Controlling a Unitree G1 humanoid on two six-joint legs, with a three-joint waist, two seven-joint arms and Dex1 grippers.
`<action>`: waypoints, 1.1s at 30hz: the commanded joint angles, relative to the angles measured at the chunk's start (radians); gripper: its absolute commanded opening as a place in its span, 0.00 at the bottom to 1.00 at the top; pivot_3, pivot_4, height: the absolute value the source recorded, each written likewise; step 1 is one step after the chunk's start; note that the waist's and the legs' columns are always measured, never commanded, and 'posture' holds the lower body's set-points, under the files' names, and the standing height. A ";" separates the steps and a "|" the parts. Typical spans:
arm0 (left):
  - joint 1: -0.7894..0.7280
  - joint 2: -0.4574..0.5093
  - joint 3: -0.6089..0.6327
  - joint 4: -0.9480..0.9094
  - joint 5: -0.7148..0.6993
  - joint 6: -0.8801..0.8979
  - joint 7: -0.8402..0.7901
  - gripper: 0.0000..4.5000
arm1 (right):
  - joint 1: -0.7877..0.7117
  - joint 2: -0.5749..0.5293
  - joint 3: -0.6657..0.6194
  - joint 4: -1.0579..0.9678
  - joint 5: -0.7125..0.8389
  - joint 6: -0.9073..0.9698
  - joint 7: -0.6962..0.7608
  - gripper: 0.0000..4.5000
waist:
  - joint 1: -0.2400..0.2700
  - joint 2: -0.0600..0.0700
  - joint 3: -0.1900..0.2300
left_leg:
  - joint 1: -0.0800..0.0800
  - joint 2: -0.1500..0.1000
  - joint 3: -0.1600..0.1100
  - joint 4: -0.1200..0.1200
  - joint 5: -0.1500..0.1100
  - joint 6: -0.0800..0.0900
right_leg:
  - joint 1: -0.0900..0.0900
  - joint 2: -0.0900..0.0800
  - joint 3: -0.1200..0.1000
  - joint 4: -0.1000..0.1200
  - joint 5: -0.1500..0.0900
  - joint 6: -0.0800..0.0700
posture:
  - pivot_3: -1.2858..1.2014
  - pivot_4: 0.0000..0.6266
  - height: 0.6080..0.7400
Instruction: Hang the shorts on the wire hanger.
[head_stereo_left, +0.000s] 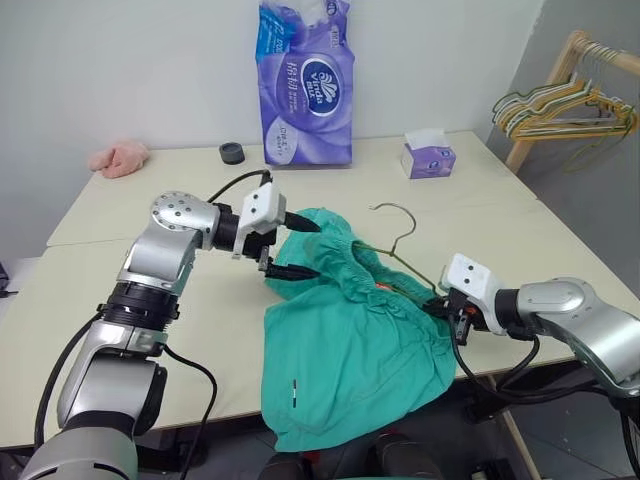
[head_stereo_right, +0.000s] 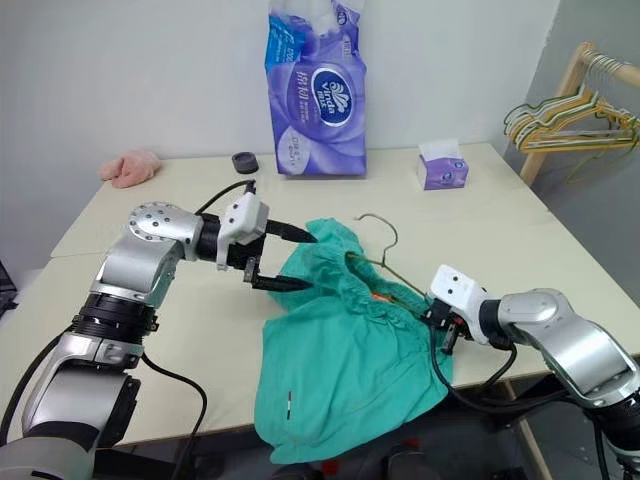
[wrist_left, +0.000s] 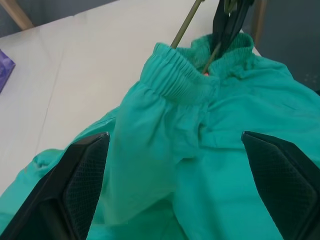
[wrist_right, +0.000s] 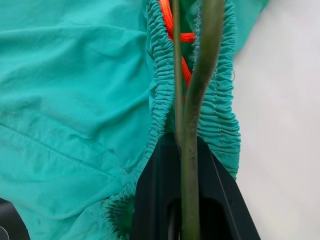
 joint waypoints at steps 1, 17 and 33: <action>-0.017 -0.014 -0.006 0.034 0.029 -0.055 0.018 0.99 | -0.025 -0.019 -0.004 -0.063 -0.024 -0.030 0.023 0.00 | -0.001 0.000 0.000 | 0.000 0.000 0.000 0.000 0.000 0.000 | 0.000 0.000 0.000 0.000 0.000 0.000 | 0.45 0.06 1.00; 0.066 -0.023 -0.059 0.036 0.039 -0.055 -0.114 0.61 | -0.032 -0.029 0.010 -0.126 -0.083 -0.078 0.071 0.00 | -0.005 0.000 0.000 | 0.000 0.000 -0.001 0.001 0.000 0.000 | 0.000 0.000 -0.001 0.001 0.000 0.000 | 0.44 0.07 1.00; 0.085 -0.046 -0.060 0.038 0.052 -0.064 -0.109 0.01 | -0.033 -0.066 0.038 -0.112 -0.219 -0.232 0.139 0.00 | -0.005 0.000 0.000 | 0.000 0.000 -0.001 0.001 0.000 0.000 | 0.000 0.000 -0.001 0.001 0.000 0.000 | 0.44 0.07 1.00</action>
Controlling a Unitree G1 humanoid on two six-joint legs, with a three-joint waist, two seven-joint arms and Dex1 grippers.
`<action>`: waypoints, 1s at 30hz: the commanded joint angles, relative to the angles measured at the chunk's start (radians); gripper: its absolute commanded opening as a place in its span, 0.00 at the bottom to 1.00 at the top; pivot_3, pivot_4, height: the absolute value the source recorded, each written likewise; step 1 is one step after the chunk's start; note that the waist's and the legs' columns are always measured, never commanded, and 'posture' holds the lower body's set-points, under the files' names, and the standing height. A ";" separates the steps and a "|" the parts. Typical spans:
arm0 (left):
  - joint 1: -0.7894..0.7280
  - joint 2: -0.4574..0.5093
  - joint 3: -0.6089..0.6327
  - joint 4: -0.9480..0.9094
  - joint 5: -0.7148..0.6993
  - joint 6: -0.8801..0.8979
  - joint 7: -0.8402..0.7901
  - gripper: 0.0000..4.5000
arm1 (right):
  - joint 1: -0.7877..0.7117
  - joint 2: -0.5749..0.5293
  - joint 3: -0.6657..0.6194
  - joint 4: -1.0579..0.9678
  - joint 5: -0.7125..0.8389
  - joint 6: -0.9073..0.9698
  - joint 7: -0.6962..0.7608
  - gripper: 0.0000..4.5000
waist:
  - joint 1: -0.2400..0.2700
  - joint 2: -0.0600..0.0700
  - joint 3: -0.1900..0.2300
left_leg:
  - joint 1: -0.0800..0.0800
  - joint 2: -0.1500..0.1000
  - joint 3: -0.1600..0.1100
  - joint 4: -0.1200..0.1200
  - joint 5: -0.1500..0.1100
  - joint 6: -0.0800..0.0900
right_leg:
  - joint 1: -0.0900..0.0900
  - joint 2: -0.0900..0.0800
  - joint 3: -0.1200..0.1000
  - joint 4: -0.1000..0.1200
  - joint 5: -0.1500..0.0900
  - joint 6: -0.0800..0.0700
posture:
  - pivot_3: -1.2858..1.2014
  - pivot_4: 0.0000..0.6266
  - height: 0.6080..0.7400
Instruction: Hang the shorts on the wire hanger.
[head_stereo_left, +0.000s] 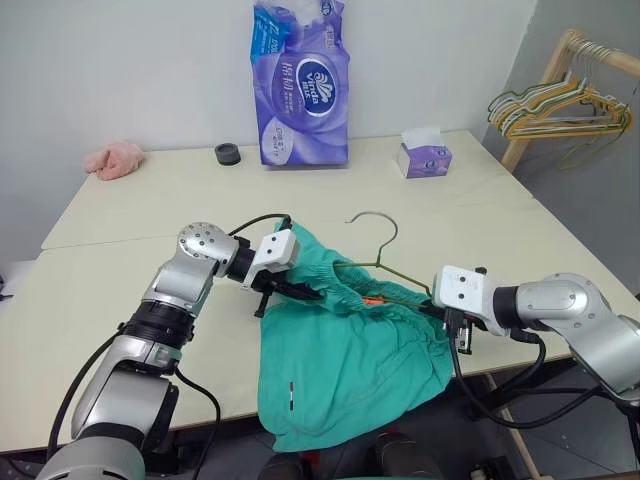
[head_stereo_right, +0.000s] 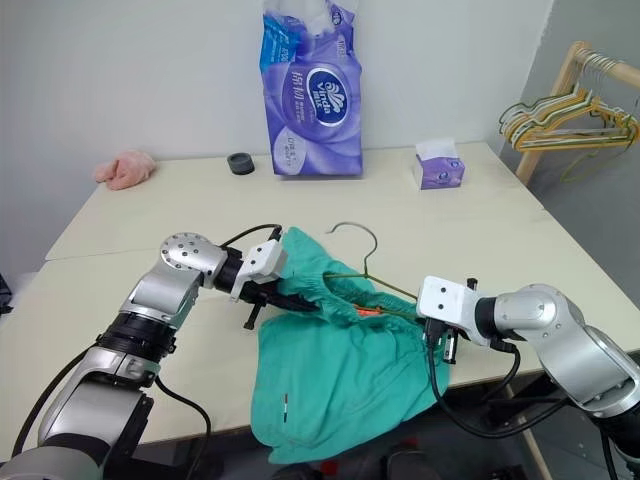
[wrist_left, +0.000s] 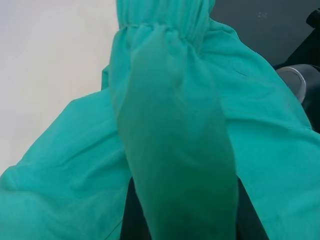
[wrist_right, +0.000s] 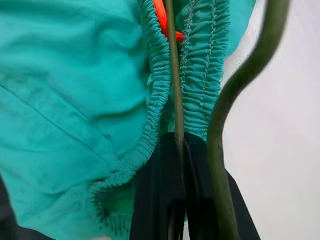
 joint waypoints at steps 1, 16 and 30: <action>0.000 -0.010 0.000 -0.020 -0.001 0.004 0.019 0.01 | -0.031 -0.013 -0.005 -0.028 -0.024 -0.076 0.037 0.00 | 0.000 0.000 0.000 | 0.000 0.000 0.000 0.000 0.000 0.000 | 0.000 0.000 0.000 0.000 0.000 0.000 | 0.44 0.07 1.00; 0.016 -0.007 -0.020 -0.015 0.016 -0.011 0.005 0.01 | 0.128 -0.324 -0.273 0.281 -0.158 -0.516 0.132 0.84 | -0.005 0.000 0.000 | 0.001 0.000 0.001 0.000 0.000 0.000 | 0.000 0.000 0.001 0.000 0.000 0.000 | 0.43 0.07 1.00; -0.009 0.000 -0.009 0.048 0.029 -0.063 0.012 0.01 | 0.651 0.293 -0.564 -0.147 0.245 0.107 -0.166 0.84 | -0.009 0.001 -0.001 | 0.004 0.001 0.001 0.001 0.000 0.000 | 0.002 0.002 0.002 0.004 0.000 0.000 | 0.43 0.07 1.00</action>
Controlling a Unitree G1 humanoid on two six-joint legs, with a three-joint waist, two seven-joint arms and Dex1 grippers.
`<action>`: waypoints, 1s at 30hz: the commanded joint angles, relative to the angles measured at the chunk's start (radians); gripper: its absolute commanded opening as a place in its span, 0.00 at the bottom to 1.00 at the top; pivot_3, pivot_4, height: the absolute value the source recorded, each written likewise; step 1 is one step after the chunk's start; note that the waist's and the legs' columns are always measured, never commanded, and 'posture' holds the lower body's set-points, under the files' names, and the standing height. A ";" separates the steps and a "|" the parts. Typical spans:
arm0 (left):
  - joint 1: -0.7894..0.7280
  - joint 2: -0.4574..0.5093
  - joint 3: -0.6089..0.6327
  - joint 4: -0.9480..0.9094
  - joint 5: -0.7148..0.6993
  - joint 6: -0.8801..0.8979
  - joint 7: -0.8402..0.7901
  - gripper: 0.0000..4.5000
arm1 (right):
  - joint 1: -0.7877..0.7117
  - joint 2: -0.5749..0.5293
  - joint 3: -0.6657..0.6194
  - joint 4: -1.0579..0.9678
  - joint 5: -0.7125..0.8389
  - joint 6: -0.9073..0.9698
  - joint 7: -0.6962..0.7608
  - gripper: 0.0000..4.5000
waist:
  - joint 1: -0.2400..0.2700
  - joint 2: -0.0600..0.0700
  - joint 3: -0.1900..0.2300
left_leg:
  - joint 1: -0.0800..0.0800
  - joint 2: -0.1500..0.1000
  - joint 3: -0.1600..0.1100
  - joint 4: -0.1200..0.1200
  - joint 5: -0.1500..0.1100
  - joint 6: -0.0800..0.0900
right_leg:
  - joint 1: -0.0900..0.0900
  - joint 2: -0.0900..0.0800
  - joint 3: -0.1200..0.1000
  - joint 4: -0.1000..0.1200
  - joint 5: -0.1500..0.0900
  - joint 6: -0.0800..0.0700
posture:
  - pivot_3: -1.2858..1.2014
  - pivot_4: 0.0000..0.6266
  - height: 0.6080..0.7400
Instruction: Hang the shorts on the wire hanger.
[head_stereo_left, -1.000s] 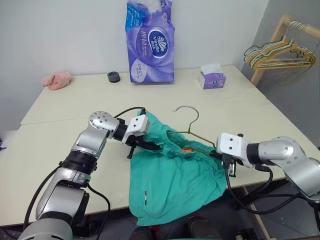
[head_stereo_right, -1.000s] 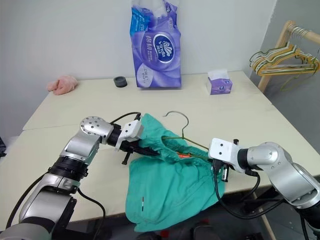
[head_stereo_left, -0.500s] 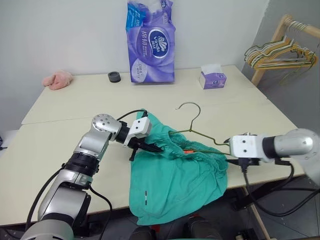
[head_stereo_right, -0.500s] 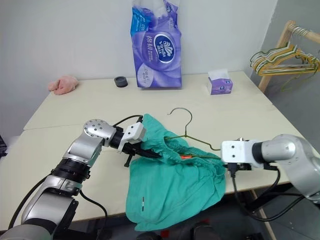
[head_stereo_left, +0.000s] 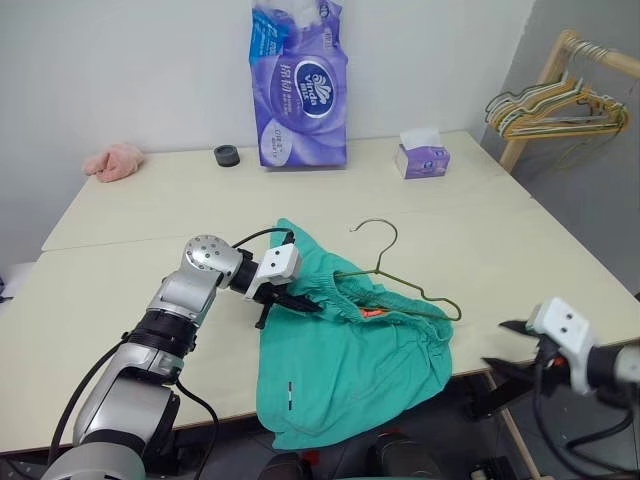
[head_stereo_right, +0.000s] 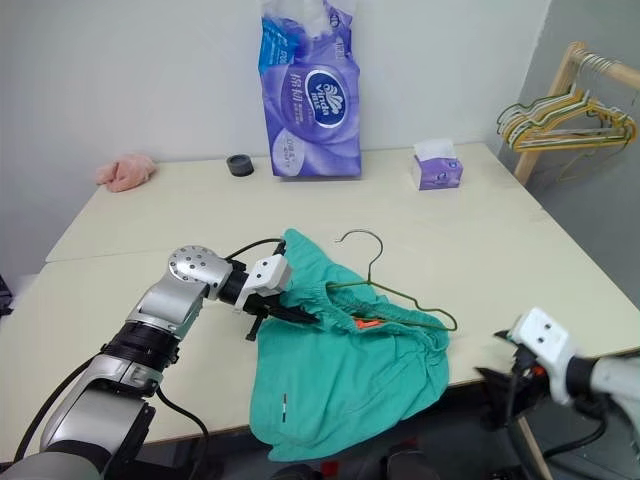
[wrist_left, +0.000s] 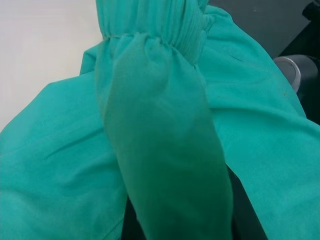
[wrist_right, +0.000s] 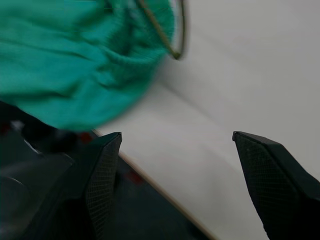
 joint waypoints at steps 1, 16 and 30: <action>-0.041 0.007 0.018 0.011 0.000 -0.021 0.003 0.01 | -0.033 0.082 0.041 -0.067 0.032 0.084 -0.130 0.84 | -0.004 -0.001 0.000 | 0.000 0.000 0.001 0.000 0.000 0.000 | 0.000 0.000 0.001 0.000 0.000 0.000 | 0.43 0.07 1.00; -0.054 0.009 0.029 0.004 -0.008 -0.011 0.014 0.00 | -0.199 0.243 0.193 0.075 0.078 0.193 -0.281 0.80 | -0.015 -0.003 -0.001 | -0.002 -0.001 -0.003 -0.001 0.000 0.000 | -0.001 -0.001 -0.003 -0.001 0.000 0.000 | 0.44 0.06 1.00; -0.037 0.029 0.047 -0.055 -0.031 0.046 0.008 0.00 | -0.238 0.186 0.122 0.130 0.097 0.234 -0.308 0.00 | -0.014 -0.003 -0.001 | -0.002 -0.001 -0.002 -0.001 0.000 0.000 | -0.001 -0.001 -0.003 -0.001 0.000 0.000 | 0.44 0.07 1.00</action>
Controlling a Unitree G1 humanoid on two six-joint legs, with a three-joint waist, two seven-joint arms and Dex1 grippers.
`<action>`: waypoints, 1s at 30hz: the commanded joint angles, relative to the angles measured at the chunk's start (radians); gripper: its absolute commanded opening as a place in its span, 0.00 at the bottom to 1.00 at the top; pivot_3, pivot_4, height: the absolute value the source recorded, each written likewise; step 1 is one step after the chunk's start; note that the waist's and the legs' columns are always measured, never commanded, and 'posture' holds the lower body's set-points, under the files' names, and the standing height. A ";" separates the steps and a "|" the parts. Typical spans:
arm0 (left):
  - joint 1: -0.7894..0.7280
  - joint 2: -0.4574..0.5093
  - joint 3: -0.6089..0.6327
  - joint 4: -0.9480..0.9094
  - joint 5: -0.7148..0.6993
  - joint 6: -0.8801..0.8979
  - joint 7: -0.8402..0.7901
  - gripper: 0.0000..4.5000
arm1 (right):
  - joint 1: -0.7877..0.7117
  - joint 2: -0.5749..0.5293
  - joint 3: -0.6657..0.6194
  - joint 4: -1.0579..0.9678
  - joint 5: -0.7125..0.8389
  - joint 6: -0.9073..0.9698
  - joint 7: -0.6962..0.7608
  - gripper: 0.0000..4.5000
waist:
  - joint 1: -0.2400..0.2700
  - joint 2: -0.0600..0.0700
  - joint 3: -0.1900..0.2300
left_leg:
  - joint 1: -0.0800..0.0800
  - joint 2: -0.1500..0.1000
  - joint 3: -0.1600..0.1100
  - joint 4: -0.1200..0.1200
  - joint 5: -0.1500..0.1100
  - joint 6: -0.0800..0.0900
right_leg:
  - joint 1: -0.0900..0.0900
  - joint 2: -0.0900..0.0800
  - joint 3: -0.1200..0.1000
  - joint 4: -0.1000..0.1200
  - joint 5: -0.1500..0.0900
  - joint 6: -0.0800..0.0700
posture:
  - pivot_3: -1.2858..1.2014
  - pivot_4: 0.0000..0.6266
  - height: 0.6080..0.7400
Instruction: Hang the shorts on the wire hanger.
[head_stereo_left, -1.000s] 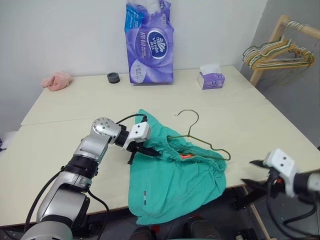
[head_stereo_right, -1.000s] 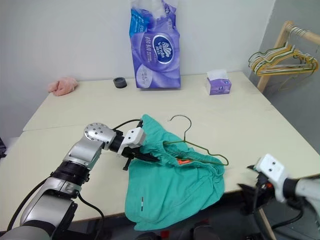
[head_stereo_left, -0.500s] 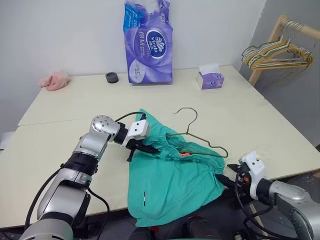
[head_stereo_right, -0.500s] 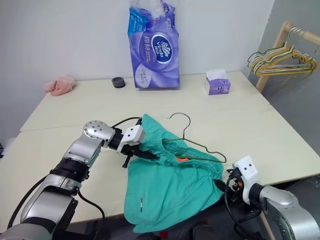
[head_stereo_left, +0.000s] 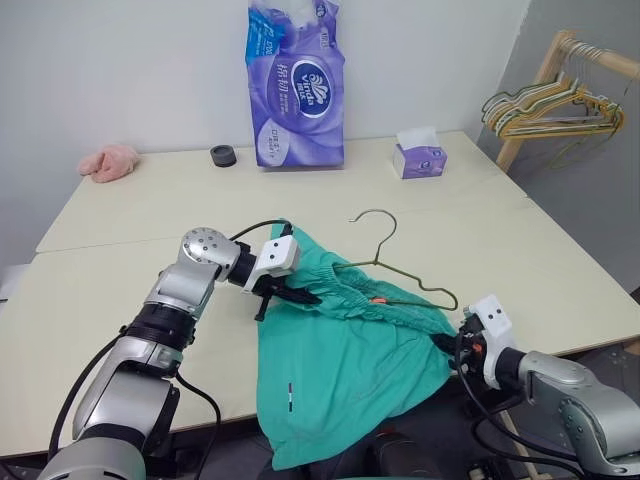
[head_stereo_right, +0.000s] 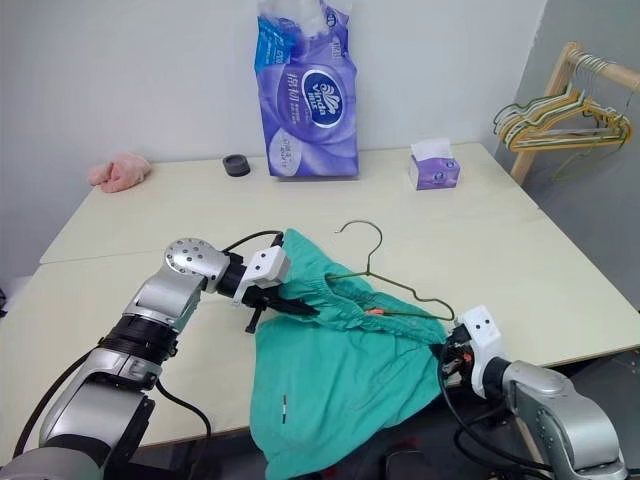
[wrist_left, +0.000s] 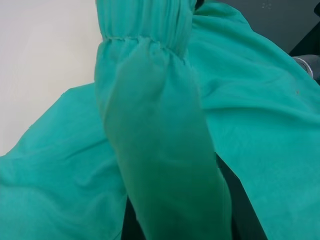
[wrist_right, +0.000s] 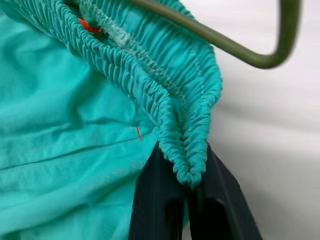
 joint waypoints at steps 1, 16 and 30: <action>-0.007 0.024 0.037 -0.051 -0.041 0.024 -0.012 0.00 | -0.004 -0.038 -0.074 -0.006 0.022 0.006 0.004 0.00 | 0.000 0.000 0.000 | 0.000 0.000 0.000 0.000 0.000 0.000 | 0.000 0.000 0.000 0.000 0.000 0.000 | 0.44 0.07 1.00; -0.027 0.080 -0.029 0.001 0.010 -0.075 -0.014 0.00 | 0.078 -0.251 -0.113 -0.145 0.102 -0.012 0.141 0.00 | 0.001 0.001 0.001 | 0.000 0.000 0.000 0.000 0.000 0.000 | 0.000 0.000 0.000 -0.001 0.000 0.000 | 0.44 0.07 1.00; 0.047 0.023 -0.050 -0.105 0.029 -0.055 0.044 0.00 | -0.304 -0.508 0.091 -0.071 0.053 -0.048 0.286 0.00 | -0.005 0.001 0.002 | 0.000 0.000 0.001 0.000 0.000 0.000 | 0.000 0.000 0.001 -0.002 0.000 0.000 | 0.44 0.07 1.00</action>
